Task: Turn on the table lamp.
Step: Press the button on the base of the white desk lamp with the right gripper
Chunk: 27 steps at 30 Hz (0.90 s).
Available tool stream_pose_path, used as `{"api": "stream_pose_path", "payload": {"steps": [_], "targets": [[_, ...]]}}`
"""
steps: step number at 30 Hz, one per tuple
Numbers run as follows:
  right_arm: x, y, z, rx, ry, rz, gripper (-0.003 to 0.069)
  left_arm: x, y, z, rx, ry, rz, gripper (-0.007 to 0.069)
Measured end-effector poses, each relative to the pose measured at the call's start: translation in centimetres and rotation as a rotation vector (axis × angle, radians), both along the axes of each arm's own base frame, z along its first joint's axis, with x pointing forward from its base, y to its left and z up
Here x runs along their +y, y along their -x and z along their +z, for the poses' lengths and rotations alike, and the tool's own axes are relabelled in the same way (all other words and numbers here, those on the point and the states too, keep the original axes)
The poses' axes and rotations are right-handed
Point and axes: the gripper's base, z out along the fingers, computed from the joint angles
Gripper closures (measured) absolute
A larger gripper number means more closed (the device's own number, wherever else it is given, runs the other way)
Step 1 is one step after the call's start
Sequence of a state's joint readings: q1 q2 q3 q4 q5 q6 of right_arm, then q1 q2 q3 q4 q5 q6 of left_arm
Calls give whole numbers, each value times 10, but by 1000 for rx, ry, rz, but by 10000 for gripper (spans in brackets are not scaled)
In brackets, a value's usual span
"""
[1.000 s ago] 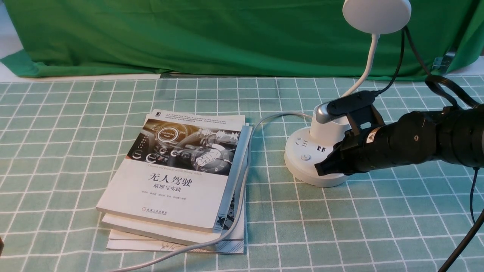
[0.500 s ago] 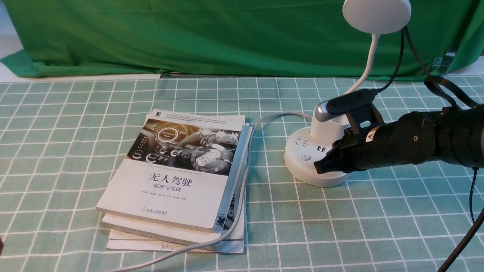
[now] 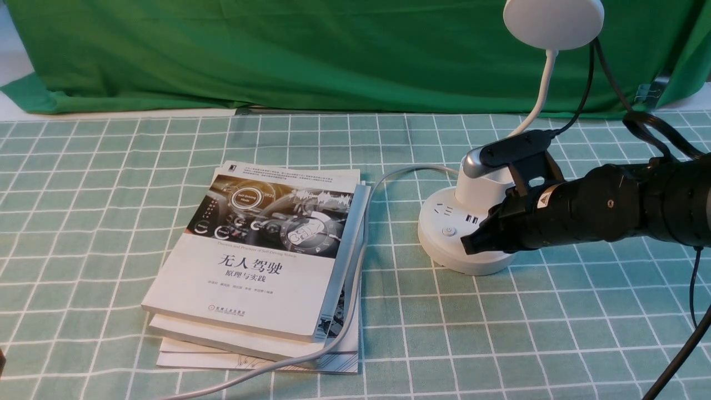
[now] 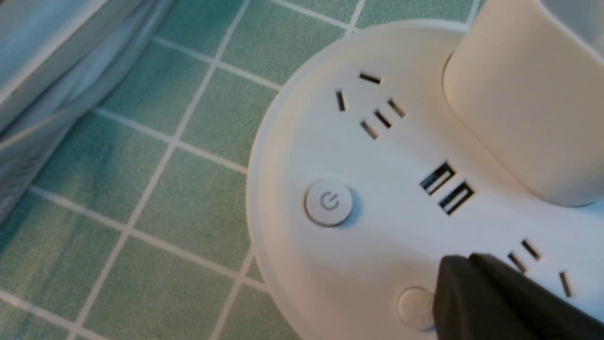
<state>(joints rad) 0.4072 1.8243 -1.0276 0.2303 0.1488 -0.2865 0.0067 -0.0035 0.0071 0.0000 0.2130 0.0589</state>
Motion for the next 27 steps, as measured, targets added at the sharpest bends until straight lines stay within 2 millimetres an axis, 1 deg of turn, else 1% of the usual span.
{"api": "stream_pose_path", "payload": {"steps": [11, 22, 27], "targets": [[2, -3, -8, -10, 2, -3, 629, 0, 0, 0, 0, 0, 0, 603], [2, -3, -8, -5, 4, 1, 629, 0, 0, 0, 0, 0, 0, 603], [2, -1, -3, -1, 6, 8, 629, 0, 0, 0, 0, 0, 0, 603]]}}
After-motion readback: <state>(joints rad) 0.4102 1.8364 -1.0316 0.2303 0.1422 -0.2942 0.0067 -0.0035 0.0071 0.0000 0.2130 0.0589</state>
